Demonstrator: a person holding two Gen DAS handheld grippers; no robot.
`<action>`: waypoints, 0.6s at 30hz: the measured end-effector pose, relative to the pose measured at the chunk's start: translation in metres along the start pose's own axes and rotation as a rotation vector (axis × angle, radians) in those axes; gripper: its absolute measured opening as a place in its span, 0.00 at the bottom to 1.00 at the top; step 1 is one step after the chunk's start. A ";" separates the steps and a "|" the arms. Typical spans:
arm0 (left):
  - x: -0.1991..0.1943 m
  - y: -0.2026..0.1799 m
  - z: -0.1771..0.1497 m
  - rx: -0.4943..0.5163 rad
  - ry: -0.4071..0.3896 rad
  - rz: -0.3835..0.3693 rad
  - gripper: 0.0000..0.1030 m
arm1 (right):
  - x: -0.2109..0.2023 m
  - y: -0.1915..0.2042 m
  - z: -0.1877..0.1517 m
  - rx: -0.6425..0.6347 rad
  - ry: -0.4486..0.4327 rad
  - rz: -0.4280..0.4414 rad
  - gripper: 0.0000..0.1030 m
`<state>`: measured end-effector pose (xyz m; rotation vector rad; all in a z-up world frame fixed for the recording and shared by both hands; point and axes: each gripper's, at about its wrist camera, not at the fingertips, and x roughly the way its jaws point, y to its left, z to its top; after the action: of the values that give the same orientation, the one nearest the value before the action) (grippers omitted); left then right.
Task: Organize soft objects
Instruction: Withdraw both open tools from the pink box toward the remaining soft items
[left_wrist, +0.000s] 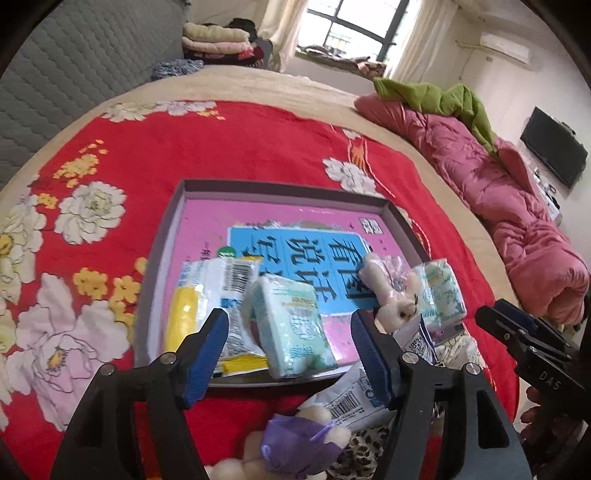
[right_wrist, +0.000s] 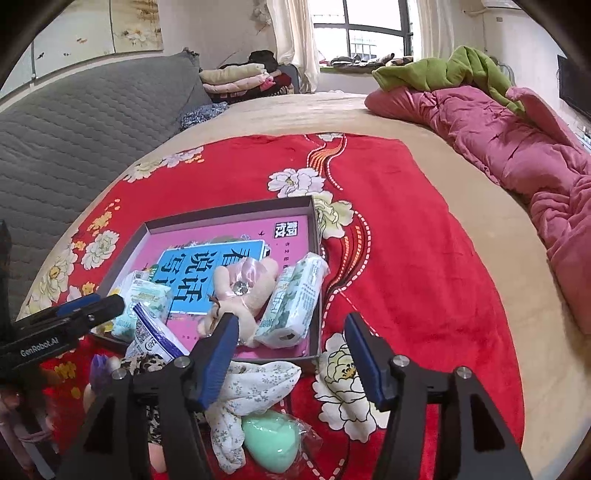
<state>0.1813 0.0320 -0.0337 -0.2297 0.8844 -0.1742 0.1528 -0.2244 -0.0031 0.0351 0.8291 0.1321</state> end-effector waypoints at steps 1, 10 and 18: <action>-0.006 0.003 0.001 -0.007 -0.016 0.004 0.69 | -0.001 -0.001 0.000 0.002 -0.001 0.001 0.58; -0.038 0.017 0.002 -0.043 -0.072 0.033 0.70 | -0.015 -0.002 0.003 0.003 -0.028 0.010 0.58; -0.064 0.012 -0.001 -0.018 -0.112 0.046 0.70 | -0.036 -0.006 0.005 0.009 -0.074 0.012 0.58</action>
<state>0.1417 0.0588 0.0105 -0.2334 0.7793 -0.1101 0.1328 -0.2346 0.0263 0.0530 0.7555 0.1378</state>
